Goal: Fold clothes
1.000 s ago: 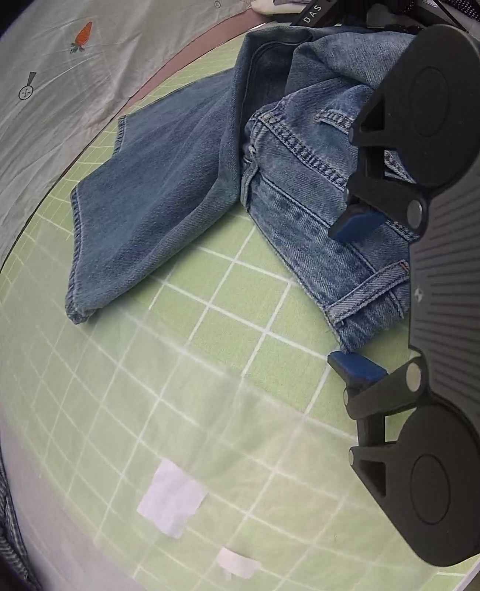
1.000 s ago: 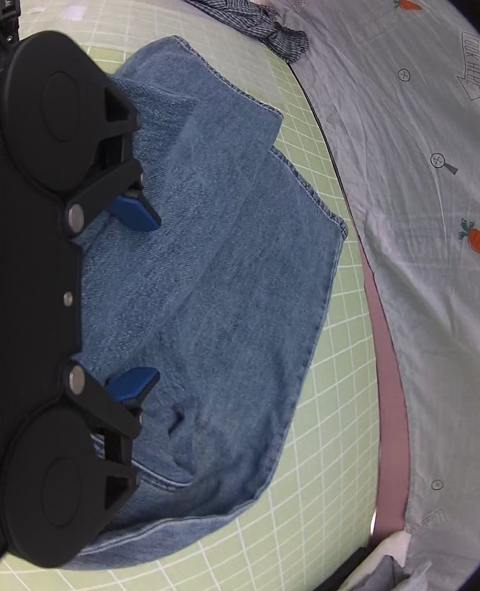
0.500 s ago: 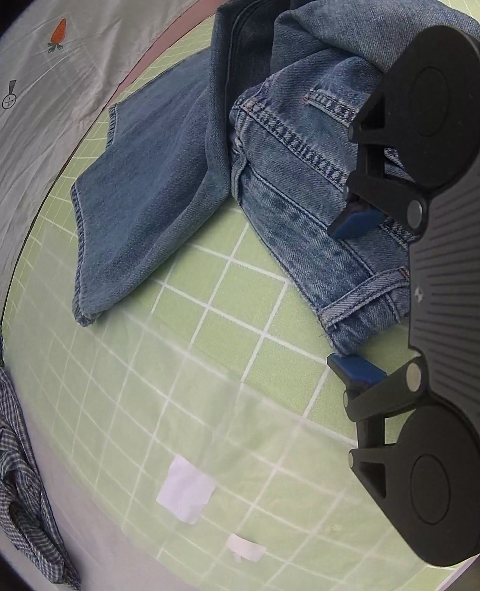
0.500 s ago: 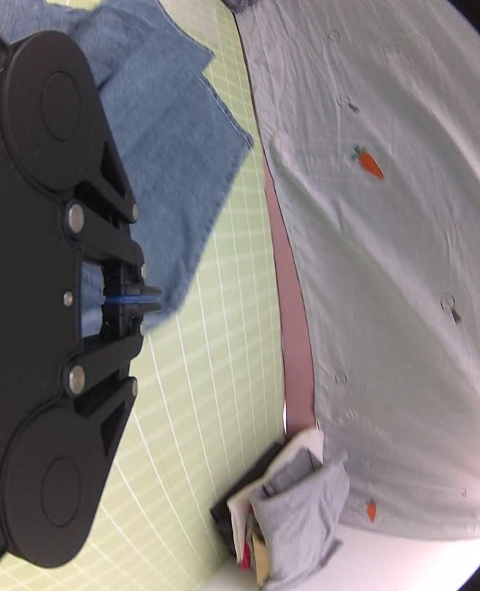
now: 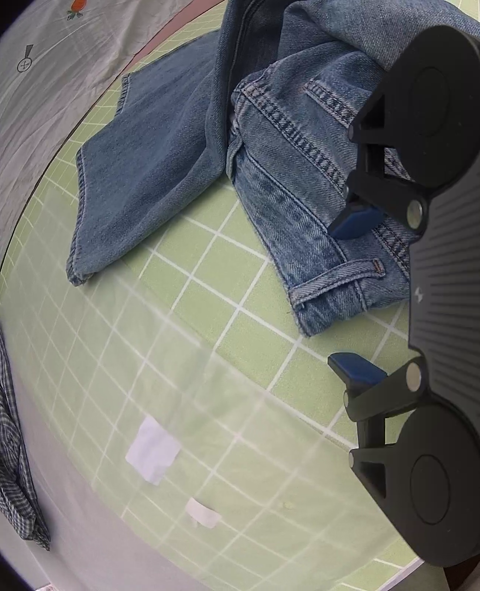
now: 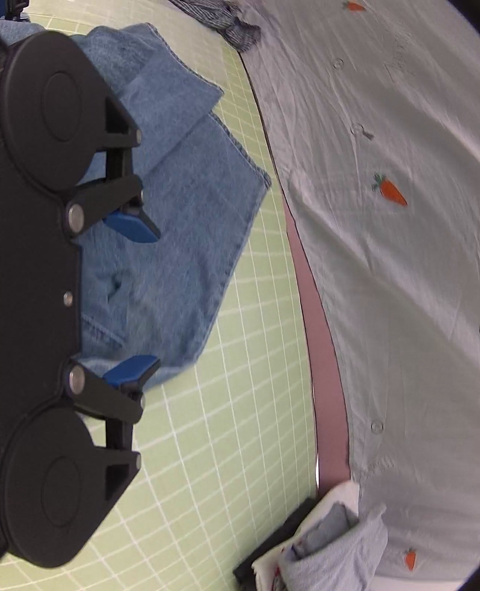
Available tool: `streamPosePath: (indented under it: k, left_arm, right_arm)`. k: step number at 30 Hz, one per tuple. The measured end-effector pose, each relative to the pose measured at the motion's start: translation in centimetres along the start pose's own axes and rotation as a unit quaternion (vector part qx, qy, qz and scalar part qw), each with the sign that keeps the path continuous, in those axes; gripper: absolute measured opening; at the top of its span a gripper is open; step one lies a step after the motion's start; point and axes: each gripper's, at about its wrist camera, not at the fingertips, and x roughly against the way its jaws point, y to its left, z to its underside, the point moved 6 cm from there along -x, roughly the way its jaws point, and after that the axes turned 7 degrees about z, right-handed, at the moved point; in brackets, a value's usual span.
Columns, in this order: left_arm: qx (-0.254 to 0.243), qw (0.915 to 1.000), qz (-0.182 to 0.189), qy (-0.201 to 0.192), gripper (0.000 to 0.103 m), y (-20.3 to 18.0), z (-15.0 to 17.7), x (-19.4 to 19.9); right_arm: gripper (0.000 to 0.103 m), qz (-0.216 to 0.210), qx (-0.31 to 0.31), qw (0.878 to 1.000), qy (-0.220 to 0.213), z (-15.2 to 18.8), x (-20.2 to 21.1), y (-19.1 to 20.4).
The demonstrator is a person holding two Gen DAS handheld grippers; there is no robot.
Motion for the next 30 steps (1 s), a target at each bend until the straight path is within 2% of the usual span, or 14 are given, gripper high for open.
streamPosePath:
  k: [5,10,14,15,17,19,20,21,22,26,30]
  left_arm:
    - [0.008,0.9999,-0.002,0.008,0.072,-0.1,-0.1,-0.5]
    - [0.003,0.9999,-0.013,0.006,0.078,-0.6,-0.4,-1.0]
    - [-0.004,0.9997,-0.022,0.008,0.081,-0.9,-0.5,-1.2]
    - [-0.004,0.9997,-0.023,0.008,0.081,-1.0,-0.5,-1.3]
    - [-0.002,0.9997,-0.024,0.008,0.083,-1.0,-0.5,-1.3]
    - [-0.004,0.9995,-0.028,0.009,0.083,-1.1,-0.5,-1.4]
    - [-0.005,0.9995,-0.030,0.010,0.083,-1.2,-0.5,-1.4]
    - [-0.006,0.9994,-0.032,0.010,0.083,-1.2,-0.5,-1.5]
    - [-0.007,0.9994,-0.034,0.010,0.084,-1.3,-0.5,-1.5]
    - [-0.010,0.9993,-0.035,0.008,0.084,-1.3,-0.6,-1.6]
    - [-0.011,0.9993,-0.035,0.008,0.085,-1.3,-0.6,-1.7]
  right_arm:
    - [0.074,-0.076,0.027,0.996,0.046,-0.3,-3.2,5.2]
    - [0.075,-0.121,0.046,0.987,0.096,0.4,-5.8,8.1]
    - [0.073,-0.139,0.052,0.982,0.120,1.5,-6.8,9.0]
    - [0.071,-0.143,0.051,0.981,0.124,1.8,-6.9,9.0]
    - [0.057,-0.158,0.049,0.978,0.125,2.0,-6.7,8.9]
    - [0.035,-0.167,0.058,0.978,0.111,1.9,-6.2,9.0]
    - [0.028,-0.171,0.065,0.978,0.099,1.8,-5.8,9.0]
    - [0.013,-0.174,0.071,0.978,0.087,1.7,-5.4,9.0]
    - [0.008,-0.171,0.078,0.980,0.071,1.5,-4.8,9.0]
    - [0.005,-0.131,0.096,0.987,0.003,0.1,-2.2,7.7]
    - [0.005,-0.037,0.073,0.995,-0.064,-2.4,0.5,2.6]
